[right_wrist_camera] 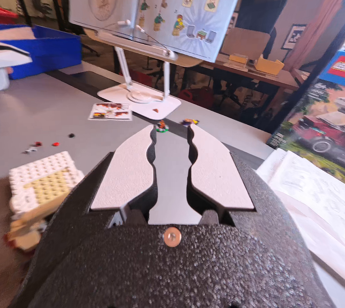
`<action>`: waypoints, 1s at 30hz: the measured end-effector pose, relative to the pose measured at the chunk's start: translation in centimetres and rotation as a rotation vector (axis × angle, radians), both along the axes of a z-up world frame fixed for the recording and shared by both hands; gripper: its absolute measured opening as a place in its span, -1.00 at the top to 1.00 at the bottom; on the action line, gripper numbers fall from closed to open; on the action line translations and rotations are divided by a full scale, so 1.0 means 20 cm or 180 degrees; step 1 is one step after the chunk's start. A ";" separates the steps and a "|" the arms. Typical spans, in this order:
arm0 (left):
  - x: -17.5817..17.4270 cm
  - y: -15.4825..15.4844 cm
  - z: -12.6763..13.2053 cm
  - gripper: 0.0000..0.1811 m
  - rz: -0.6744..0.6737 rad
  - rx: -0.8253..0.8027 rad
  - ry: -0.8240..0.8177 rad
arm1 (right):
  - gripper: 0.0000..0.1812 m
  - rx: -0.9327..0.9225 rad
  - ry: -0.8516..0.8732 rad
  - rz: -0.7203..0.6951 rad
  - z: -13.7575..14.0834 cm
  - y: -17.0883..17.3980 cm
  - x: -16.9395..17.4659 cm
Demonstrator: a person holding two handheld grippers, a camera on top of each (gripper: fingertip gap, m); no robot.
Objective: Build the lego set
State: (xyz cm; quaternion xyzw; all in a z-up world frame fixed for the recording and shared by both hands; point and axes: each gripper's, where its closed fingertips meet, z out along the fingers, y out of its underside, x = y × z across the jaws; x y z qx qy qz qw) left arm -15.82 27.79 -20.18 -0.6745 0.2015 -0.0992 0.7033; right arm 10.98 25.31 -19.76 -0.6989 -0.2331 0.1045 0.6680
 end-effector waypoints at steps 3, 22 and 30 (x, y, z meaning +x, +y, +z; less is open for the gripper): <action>0.01 0.00 -0.03 0.88 -0.0014 -0.0010 0.0064 | 0.64 -0.0006 -0.0064 -0.0488 -0.03 0.15 0.33; 0.04 -0.11 -0.15 0.74 -0.0098 -0.0261 0.0228 | 0.32 -0.1579 0.0502 -0.1831 -0.35 0.41 1.83; 0.00 -0.10 -0.20 0.77 -0.0010 -0.0383 0.0329 | 0.57 -0.2388 0.1225 -0.1042 -0.49 0.60 1.86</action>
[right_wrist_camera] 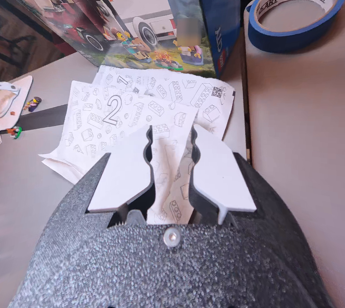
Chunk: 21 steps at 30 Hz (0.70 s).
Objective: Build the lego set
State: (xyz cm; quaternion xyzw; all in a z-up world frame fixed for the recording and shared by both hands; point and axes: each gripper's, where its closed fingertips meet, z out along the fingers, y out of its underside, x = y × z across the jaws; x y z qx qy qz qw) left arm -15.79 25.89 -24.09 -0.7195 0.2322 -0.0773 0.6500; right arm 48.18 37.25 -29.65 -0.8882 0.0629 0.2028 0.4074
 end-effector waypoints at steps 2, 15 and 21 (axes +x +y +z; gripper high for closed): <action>0.00 0.00 -0.02 0.78 -0.0006 -0.0038 0.0015 | 0.90 -0.0014 -0.0144 0.0013 -0.01 0.02 0.01; 0.02 -0.01 -0.01 0.82 -0.0156 -0.0060 -0.0140 | 1.00 0.1509 0.0027 0.0477 0.60 -0.16 -0.23; 0.04 -0.03 0.00 0.82 -0.0262 -0.0045 -0.0224 | 1.00 0.1929 0.0283 0.0663 0.95 -0.42 -0.41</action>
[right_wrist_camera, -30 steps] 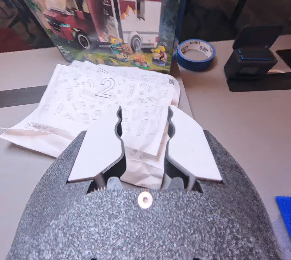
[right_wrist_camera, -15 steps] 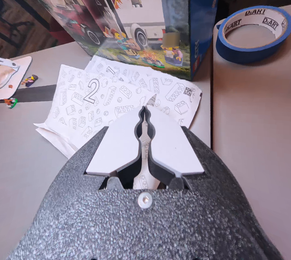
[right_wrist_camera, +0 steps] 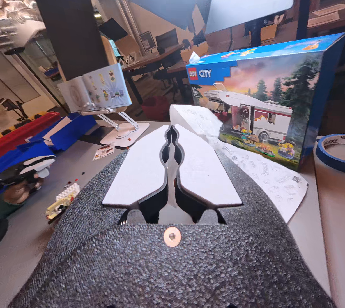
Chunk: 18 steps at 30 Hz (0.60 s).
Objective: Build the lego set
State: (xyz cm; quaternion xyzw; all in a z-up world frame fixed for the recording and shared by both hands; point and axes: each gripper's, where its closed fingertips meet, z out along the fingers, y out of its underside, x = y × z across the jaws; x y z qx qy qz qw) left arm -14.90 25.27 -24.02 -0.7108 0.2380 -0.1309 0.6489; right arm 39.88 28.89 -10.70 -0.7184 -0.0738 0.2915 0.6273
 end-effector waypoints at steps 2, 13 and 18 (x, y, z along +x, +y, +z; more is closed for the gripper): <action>0.01 -0.01 0.00 0.82 -0.0034 -0.0006 -0.0030 | 1.00 -0.0032 0.0189 0.0143 0.06 -0.10 -0.06; 0.07 -0.03 -0.03 0.83 -0.0213 -0.0057 -0.0034 | 1.00 -0.1154 0.1136 0.0272 -0.45 -0.57 -0.07; 0.07 -0.03 -0.03 0.84 -0.0208 -0.0086 -0.0041 | 0.84 -0.1851 0.0231 -0.0583 -0.83 -0.51 0.13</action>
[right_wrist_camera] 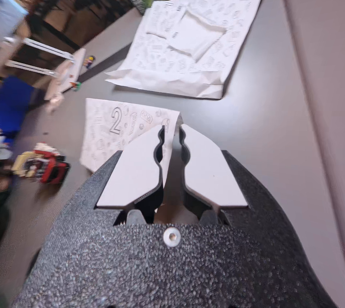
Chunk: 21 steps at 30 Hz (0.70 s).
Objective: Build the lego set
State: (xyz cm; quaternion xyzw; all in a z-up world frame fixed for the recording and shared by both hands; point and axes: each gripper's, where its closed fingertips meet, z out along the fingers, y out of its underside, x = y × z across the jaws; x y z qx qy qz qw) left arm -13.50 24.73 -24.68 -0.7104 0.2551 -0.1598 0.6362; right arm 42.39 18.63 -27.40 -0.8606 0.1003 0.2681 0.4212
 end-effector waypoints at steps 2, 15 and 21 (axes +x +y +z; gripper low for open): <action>-0.01 0.00 0.00 0.84 0.0021 0.0005 0.0002 | 0.63 -0.0060 -0.0832 -0.0203 -0.03 0.03 0.14; -0.05 0.01 -0.01 0.84 0.0094 0.0009 0.0056 | 0.62 -0.0220 -0.3012 0.0896 -0.12 0.83 0.13; -0.06 0.01 -0.01 0.84 0.0111 0.0039 0.0123 | 1.00 -0.0233 -0.3209 0.1084 -0.20 0.98 0.10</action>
